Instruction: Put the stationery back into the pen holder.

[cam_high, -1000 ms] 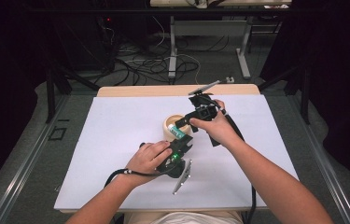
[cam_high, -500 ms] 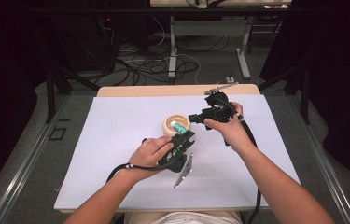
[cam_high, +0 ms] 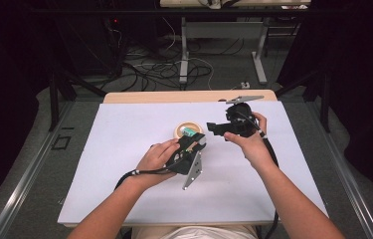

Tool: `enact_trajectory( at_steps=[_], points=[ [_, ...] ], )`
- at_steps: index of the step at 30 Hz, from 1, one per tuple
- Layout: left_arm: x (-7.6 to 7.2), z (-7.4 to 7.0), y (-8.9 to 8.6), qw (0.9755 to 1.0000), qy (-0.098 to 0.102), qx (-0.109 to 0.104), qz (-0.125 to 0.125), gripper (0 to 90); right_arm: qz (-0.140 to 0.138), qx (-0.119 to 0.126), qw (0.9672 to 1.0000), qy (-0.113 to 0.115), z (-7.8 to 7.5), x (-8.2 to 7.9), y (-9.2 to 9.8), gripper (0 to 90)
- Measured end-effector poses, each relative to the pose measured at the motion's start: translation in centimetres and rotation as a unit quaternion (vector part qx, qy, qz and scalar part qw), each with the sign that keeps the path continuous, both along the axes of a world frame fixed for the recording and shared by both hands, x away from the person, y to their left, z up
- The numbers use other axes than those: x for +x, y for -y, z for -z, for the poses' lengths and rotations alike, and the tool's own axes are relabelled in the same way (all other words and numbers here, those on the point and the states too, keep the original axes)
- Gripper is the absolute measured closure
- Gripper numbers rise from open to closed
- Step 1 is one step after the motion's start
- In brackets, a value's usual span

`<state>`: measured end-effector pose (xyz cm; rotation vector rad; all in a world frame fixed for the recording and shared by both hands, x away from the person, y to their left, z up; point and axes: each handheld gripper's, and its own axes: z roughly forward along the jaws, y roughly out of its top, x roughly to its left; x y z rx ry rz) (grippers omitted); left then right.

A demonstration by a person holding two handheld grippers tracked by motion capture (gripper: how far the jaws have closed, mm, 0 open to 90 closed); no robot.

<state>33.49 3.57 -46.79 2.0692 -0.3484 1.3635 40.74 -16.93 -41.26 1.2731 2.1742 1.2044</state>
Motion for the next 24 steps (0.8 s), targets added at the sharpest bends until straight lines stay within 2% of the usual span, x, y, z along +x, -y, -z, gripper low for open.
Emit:
enact_trajectory(
  at_steps=[4,7,9,11,14,18,21,22,24],
  points=[
    [0.6,-0.4,-0.3,0.9995,-0.019,-0.024,-0.007,65.3,0.015,-0.018,0.9995,0.023,0.0,-0.4,0.2,10.7],
    [1.0,-0.6,-0.5,0.9988,-0.028,-0.036,-0.017,65.3,0.017,-0.017,0.9993,0.028,0.0,-0.5,0.4,1.8],
    [1.3,-0.7,-0.6,0.9982,-0.034,-0.044,-0.020,65.3,0.018,-0.014,0.9992,0.032,0.0,-0.6,0.5,0.6],
    [1.6,-0.9,-0.7,0.9973,-0.043,-0.054,-0.026,65.4,0.019,-0.013,0.9991,0.036,-0.1,-0.7,0.6,0.0],
    [2.1,-1.0,-0.8,0.9941,-0.066,-0.080,-0.033,65.3,0.019,-0.013,0.9990,0.038,-0.1,-0.9,0.6,0.0],
    [2.9,-1.4,-1.0,0.9882,-0.094,-0.114,-0.041,65.3,0.018,-0.023,0.9986,0.044,0.1,-1.1,0.4,0.0],
    [3.6,-1.8,-1.3,0.9811,-0.121,-0.143,-0.050,65.4,0.021,-0.028,0.9979,0.054,0.2,-1.2,0.3,0.0],
    [3.8,-1.9,-1.4,0.9763,-0.135,-0.161,-0.052,65.4,0.021,-0.029,0.9977,0.057,0.2,-1.2,0.3,0.0],
    [4.2,-2.0,-1.7,0.9689,-0.156,-0.183,-0.058,65.4,0.019,-0.028,0.9978,0.057,0.3,-1.3,0.2,0.0]
  ],
)
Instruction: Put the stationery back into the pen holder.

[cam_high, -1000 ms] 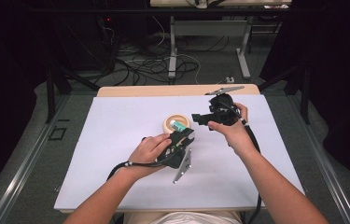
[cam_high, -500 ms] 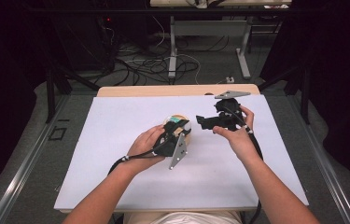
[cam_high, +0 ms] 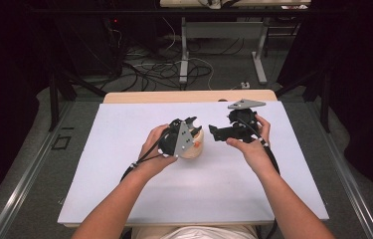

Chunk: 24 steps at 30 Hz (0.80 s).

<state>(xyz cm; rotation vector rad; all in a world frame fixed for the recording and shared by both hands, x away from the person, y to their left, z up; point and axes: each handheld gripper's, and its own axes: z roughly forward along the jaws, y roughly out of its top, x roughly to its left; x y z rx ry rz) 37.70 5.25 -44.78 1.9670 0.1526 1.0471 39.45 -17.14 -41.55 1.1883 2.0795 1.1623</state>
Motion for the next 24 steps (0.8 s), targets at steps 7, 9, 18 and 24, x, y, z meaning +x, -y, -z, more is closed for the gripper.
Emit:
enact_trajectory(
  at_steps=[7,9,18,24],
  points=[
    [1.9,0.1,-1.1,0.9897,-0.090,-0.108,-0.025,65.4,-0.006,0.006,0.9999,-0.007,0.4,0.0,-0.1,0.0],
    [2.4,0.2,-1.3,0.9846,-0.111,-0.132,-0.031,65.4,-0.008,0.005,0.9999,-0.008,0.5,0.0,-0.1,0.0],
    [3.8,1.3,-1.7,0.9571,-0.203,-0.200,-0.055,65.4,-0.010,0.010,0.9999,-0.009,0.6,0.0,-0.1,0.0],
    [4.2,2.1,-1.5,0.9458,-0.247,-0.199,-0.068,65.3,-0.010,0.012,0.9998,-0.011,0.5,-0.1,0.1,0.0]
  ],
)
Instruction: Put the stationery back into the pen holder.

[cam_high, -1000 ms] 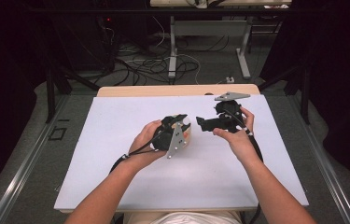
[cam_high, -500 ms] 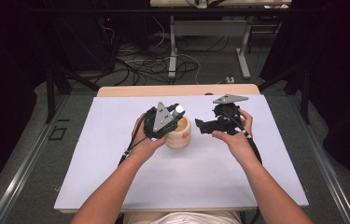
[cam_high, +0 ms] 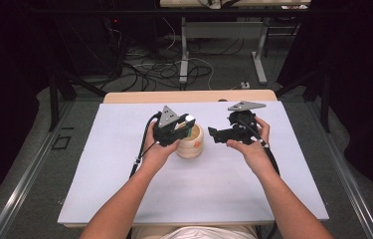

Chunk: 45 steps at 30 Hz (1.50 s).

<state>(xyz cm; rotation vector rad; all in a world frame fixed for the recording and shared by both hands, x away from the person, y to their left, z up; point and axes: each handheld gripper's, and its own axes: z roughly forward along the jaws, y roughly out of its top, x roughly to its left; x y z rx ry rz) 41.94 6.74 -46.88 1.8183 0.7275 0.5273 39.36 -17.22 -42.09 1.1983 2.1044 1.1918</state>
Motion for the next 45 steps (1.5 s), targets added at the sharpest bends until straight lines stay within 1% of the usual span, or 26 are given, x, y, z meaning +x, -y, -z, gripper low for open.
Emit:
enact_trajectory(
  at_steps=[5,9,15,17,21,23,25,27,28,29,30,31,34,38,40,42,44,45],
  points=[
    [0.2,0.4,0.2,0.9998,-0.019,0.011,-0.002,65.2,-0.002,0.001,1.0000,-0.001,0.1,0.0,0.1,0.0],
    [0.4,0.8,0.3,0.9992,-0.036,0.016,-0.005,65.2,-0.004,0.002,1.0000,-0.004,0.1,0.0,0.1,0.0],
    [0.6,1.1,0.4,0.9977,-0.064,0.016,-0.015,65.0,-0.006,0.001,1.0000,-0.006,0.2,0.1,0.0,0.0],
    [0.7,1.2,0.4,0.9972,-0.071,0.017,-0.017,65.0,-0.007,0.001,1.0000,-0.007,0.2,0.1,0.0,0.0],
    [0.7,1.3,0.4,0.9968,-0.078,0.012,-0.017,65.0,-0.007,0.000,0.9999,-0.007,0.3,0.1,-0.1,0.0],
    [0.8,1.4,0.4,0.9968,-0.077,0.016,-0.019,64.8,-0.007,0.000,0.9999,-0.008,0.3,0.0,-0.2,0.0],
    [0.8,1.4,0.4,0.9967,-0.079,0.012,-0.017,64.8,-0.008,-0.001,0.9999,-0.009,0.3,0.0,-0.2,0.0],
    [0.8,1.4,0.4,0.9965,-0.080,0.013,-0.018,64.6,-0.008,0.000,0.9999,-0.010,0.3,0.0,-0.2,0.0],
    [0.8,1.3,0.3,0.9969,-0.077,0.009,-0.017,63.9,-0.008,0.000,0.9999,-0.009,0.3,0.0,-0.2,0.0],
    [0.7,1.2,0.3,0.9974,-0.070,0.004,-0.018,61.8,-0.008,0.001,0.9999,-0.009,0.3,0.0,-0.2,0.0],
    [0.7,1.1,0.3,0.9976,-0.067,0.006,-0.018,59.3,-0.008,0.000,0.9999,-0.008,0.3,0.0,-0.2,0.0],
    [0.6,0.9,0.2,0.9977,-0.065,0.000,-0.019,57.0,-0.008,0.000,0.9999,-0.008,0.3,0.0,-0.2,0.0],
    [0.5,0.4,0.0,0.9977,-0.062,-0.004,-0.026,49.3,-0.008,0.000,0.9999,-0.008,0.3,0.0,-0.2,0.0],
    [0.1,-0.3,-0.6,0.9975,-0.058,-0.020,-0.035,42.4,-0.008,0.000,0.9999,-0.006,0.3,0.0,-0.1,0.0],
    [-0.1,-0.6,-0.8,0.9973,-0.058,-0.025,-0.037,40.2,-0.009,0.000,0.9999,-0.006,0.3,0.0,-0.1,0.0],
    [-0.4,-0.9,-1.1,0.9974,-0.052,-0.027,-0.042,39.3,-0.009,0.000,0.9999,-0.007,0.3,-0.1,-0.2,0.0],
    [-0.7,-1.4,-1.4,0.9970,-0.050,-0.039,-0.045,38.7,-0.009,0.000,0.9999,-0.007,0.3,-0.1,-0.1,0.0],
    [-0.9,-1.7,-1.6,0.9969,-0.049,-0.038,-0.048,38.7,-0.010,0.000,0.9999,-0.008,0.3,-0.1,-0.1,0.0]
  ],
)
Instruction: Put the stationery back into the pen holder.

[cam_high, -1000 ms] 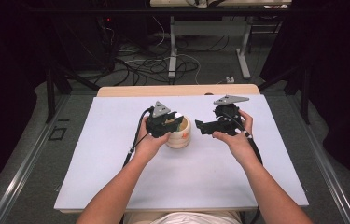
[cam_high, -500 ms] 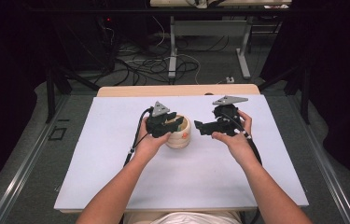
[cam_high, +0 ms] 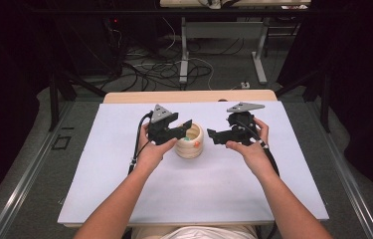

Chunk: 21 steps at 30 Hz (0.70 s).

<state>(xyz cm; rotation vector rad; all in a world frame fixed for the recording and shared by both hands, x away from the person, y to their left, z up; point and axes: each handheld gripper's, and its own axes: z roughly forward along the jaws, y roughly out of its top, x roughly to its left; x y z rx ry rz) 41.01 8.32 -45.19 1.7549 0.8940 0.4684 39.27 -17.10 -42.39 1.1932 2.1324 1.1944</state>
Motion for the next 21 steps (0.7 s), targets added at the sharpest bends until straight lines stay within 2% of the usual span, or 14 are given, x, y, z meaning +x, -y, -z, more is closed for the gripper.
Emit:
enact_trajectory(
  at_steps=[3,6,7,8,12,14,16,18,21],
  points=[
    [-0.4,-0.6,-0.7,1.0000,0.000,0.007,0.006,38.5,-0.001,0.002,1.0000,-0.001,0.0,-0.1,0.1,0.0],
    [-1.0,-1.1,-1.5,0.9997,-0.017,-0.015,0.009,35.1,-0.001,0.004,1.0000,-0.001,0.0,-0.1,0.3,0.0],
    [-1.3,-1.3,-1.9,0.9994,-0.020,-0.026,0.008,33.4,0.000,0.005,1.0000,-0.001,0.0,-0.1,0.3,0.0],
    [-1.5,-1.5,-2.2,0.9994,-0.020,-0.028,0.004,30.4,0.001,0.005,1.0000,0.000,0.0,-0.1,0.5,0.1],
    [-2.3,-2.0,-3.1,0.9993,-0.022,-0.031,-0.003,21.7,0.001,0.006,1.0000,-0.002,-0.1,-0.1,0.7,0.1],
    [-2.7,-2.1,-3.8,0.9991,-0.030,-0.029,-0.010,16.5,0.001,0.006,1.0000,-0.001,-0.1,-0.2,0.8,0.1],
    [-2.9,-2.1,-4.4,0.9990,-0.034,-0.024,-0.016,15.2,0.001,0.005,1.0000,-0.001,0.0,-0.3,0.8,0.1],
    [-3.1,-2.1,-4.9,0.9986,-0.043,-0.024,-0.018,10.7,-0.001,0.003,1.0000,-0.003,0.2,-0.4,0.8,0.1],
    [-3.3,-1.8,-5.7,0.9985,-0.045,-0.022,-0.021,4.6,-0.002,0.004,1.0000,-0.004,0.3,-0.5,0.9,0.1]
  ],
)
